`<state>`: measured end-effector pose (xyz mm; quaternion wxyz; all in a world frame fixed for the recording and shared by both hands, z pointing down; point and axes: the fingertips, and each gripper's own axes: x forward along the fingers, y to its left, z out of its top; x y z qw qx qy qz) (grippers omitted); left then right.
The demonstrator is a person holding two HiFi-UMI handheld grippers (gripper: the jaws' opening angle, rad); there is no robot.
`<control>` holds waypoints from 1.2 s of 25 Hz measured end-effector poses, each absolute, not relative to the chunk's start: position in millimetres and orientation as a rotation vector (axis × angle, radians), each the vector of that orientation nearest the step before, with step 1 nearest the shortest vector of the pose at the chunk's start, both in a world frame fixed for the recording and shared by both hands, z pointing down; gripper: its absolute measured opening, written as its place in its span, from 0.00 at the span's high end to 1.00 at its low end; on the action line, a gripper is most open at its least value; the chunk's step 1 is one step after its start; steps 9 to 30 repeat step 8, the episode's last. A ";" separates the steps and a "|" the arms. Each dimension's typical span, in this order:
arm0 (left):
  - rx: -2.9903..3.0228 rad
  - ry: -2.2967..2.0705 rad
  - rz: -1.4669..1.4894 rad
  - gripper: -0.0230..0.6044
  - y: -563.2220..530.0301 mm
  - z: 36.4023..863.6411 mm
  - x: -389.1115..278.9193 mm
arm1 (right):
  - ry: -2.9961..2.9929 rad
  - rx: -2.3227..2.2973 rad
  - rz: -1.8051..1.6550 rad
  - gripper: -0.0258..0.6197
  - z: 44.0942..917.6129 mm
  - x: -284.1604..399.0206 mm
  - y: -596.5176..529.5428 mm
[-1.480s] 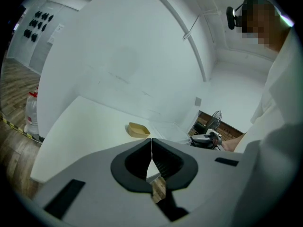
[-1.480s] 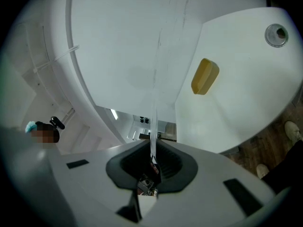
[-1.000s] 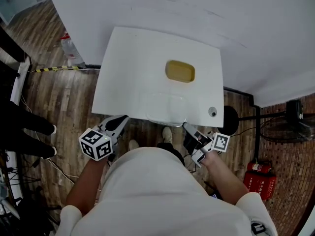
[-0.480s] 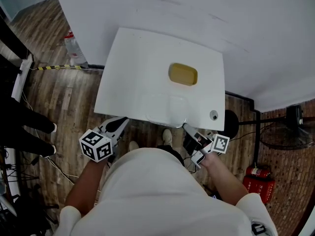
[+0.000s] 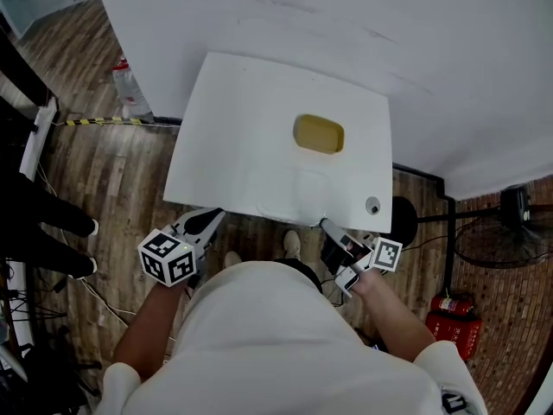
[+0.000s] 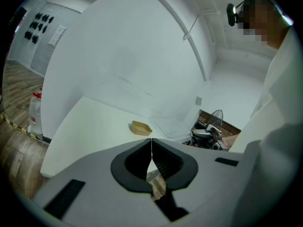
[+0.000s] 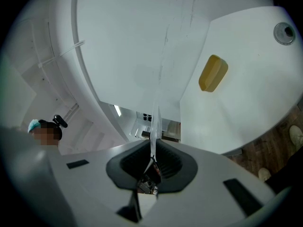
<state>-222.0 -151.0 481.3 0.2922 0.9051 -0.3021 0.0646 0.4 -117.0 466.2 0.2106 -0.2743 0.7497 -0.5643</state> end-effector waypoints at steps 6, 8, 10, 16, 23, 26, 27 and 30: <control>2.410 -0.810 0.177 0.93 -156.7 481.9 -214.2 | 2.082 -0.754 -1.564 0.90 465.9 7.6 -122.9; 2.407 -0.812 0.177 0.93 -158.4 482.3 -212.4 | 2.084 -0.753 -1.564 0.90 466.4 9.2 -125.4; 2.407 -0.812 0.177 0.93 -158.4 482.3 -212.4 | 2.084 -0.753 -1.564 0.90 466.4 9.2 -125.4; 2.407 -0.812 0.177 0.93 -158.4 482.3 -212.4 | 2.084 -0.753 -1.564 0.90 466.4 9.2 -125.4; 2.407 -0.812 0.177 0.93 -158.4 482.3 -212.4 | 2.084 -0.753 -1.564 0.90 466.4 9.2 -125.4; 2.407 -0.812 0.177 0.93 -158.4 482.3 -212.4 | 2.084 -0.753 -1.564 0.90 466.4 9.2 -125.4; 2.407 -0.812 0.177 0.93 -158.4 482.3 -212.4 | 2.084 -0.753 -1.564 0.90 466.4 9.2 -125.4; 2.407 -0.812 0.177 0.93 -158.4 482.3 -212.4 | 2.084 -0.753 -1.564 0.90 466.4 9.2 -125.4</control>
